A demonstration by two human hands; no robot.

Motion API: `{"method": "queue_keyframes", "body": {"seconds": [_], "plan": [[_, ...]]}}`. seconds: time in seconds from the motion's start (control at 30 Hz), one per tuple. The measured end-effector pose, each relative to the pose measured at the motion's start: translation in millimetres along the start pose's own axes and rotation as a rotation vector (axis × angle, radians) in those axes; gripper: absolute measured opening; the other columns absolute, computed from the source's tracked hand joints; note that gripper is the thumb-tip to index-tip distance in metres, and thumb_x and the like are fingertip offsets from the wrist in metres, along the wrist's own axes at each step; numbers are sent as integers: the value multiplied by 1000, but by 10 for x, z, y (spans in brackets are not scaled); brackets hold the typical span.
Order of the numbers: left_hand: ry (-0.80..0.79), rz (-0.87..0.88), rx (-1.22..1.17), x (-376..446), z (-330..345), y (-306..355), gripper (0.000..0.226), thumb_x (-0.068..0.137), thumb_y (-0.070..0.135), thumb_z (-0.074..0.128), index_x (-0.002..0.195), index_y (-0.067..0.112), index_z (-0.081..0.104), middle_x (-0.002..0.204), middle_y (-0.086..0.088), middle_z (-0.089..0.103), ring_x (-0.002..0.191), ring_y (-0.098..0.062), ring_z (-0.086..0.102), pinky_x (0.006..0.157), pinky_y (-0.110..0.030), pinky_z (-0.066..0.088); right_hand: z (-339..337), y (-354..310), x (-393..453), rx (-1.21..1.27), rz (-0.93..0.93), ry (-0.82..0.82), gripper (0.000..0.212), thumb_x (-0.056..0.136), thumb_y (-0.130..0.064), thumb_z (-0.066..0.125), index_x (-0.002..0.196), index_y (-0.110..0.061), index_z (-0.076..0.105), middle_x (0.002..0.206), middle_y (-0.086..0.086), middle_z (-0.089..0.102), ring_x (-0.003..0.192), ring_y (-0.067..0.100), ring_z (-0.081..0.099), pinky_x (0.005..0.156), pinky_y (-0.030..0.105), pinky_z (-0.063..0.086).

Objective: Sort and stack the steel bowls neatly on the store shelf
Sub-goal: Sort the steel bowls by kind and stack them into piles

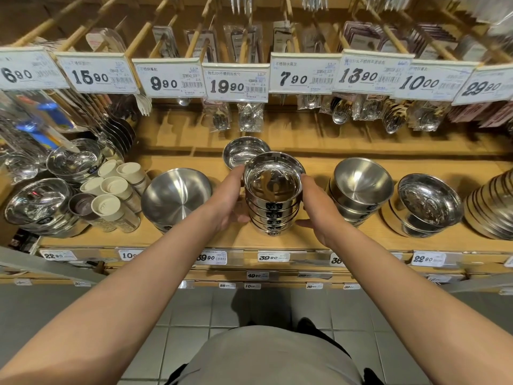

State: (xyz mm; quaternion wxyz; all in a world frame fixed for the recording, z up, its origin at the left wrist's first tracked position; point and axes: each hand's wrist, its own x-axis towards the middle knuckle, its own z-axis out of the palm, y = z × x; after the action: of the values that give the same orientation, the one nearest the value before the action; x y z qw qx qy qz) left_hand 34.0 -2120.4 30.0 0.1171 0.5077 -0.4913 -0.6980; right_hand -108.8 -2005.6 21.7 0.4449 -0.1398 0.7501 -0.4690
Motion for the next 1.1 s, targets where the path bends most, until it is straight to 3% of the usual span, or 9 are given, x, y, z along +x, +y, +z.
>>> {"method": "queue_keyframes", "body": {"seconds": [0.07,0.13,0.23,0.3,0.47,0.7,0.83,0.93,1.1], "plan": [[-22,-42,-34,-6,8,-9,50,94,70,37,101,30,67,96,-8,69,88,-25,64,62,-36,58,13,12,-2,8,1,-9,72,86,-71,34,146,-35,48,153,-4,45,139,22,41,114,54,39],[-54,-67,-63,0,15,-19,56,92,72,37,114,28,63,109,-16,68,98,-31,67,59,-36,60,35,28,-10,50,-1,-31,70,86,-70,34,146,-37,48,154,-5,46,140,22,41,112,54,41],[-54,-58,-97,13,16,-35,56,92,72,40,118,28,62,117,-19,69,106,-32,67,83,-42,57,55,39,-37,129,1,-71,56,94,-66,34,140,-40,52,143,-4,55,126,22,52,84,43,55],[-53,-56,-108,5,25,-30,51,91,72,42,110,29,63,111,-18,70,98,-31,69,80,-41,56,44,48,-42,149,-12,-81,53,96,-64,34,138,-39,53,140,-3,57,124,23,53,77,39,54],[-55,-54,-61,-17,51,2,44,94,71,37,103,35,58,108,-14,67,98,-31,69,69,-36,62,27,75,-39,181,-29,-83,54,99,-62,34,143,-35,49,144,-1,54,128,24,51,83,41,54],[-56,-39,-67,-64,57,11,45,95,71,35,114,36,56,113,-11,64,105,-30,66,66,-33,57,45,61,-70,164,-22,-68,55,100,-63,32,145,-36,49,145,-2,54,129,24,51,85,41,55],[-51,-29,-59,-97,86,30,41,96,71,33,101,38,57,109,-7,65,101,-27,68,61,-30,57,50,62,-94,163,-19,-44,58,96,-66,33,144,-38,50,144,-2,55,128,23,52,94,45,55],[-43,-26,-38,-116,91,35,44,96,72,33,102,37,59,115,-10,66,99,-26,69,52,-25,57,49,58,-131,161,-20,-54,57,93,-68,34,138,-39,55,140,-4,58,125,20,54,89,41,56],[-45,-6,-40,-117,69,19,43,96,71,33,101,39,61,117,-9,64,106,-28,66,51,-25,57,43,21,-175,145,-26,-79,55,95,-68,32,136,-41,56,138,-5,59,122,18,54,84,39,55]]}}
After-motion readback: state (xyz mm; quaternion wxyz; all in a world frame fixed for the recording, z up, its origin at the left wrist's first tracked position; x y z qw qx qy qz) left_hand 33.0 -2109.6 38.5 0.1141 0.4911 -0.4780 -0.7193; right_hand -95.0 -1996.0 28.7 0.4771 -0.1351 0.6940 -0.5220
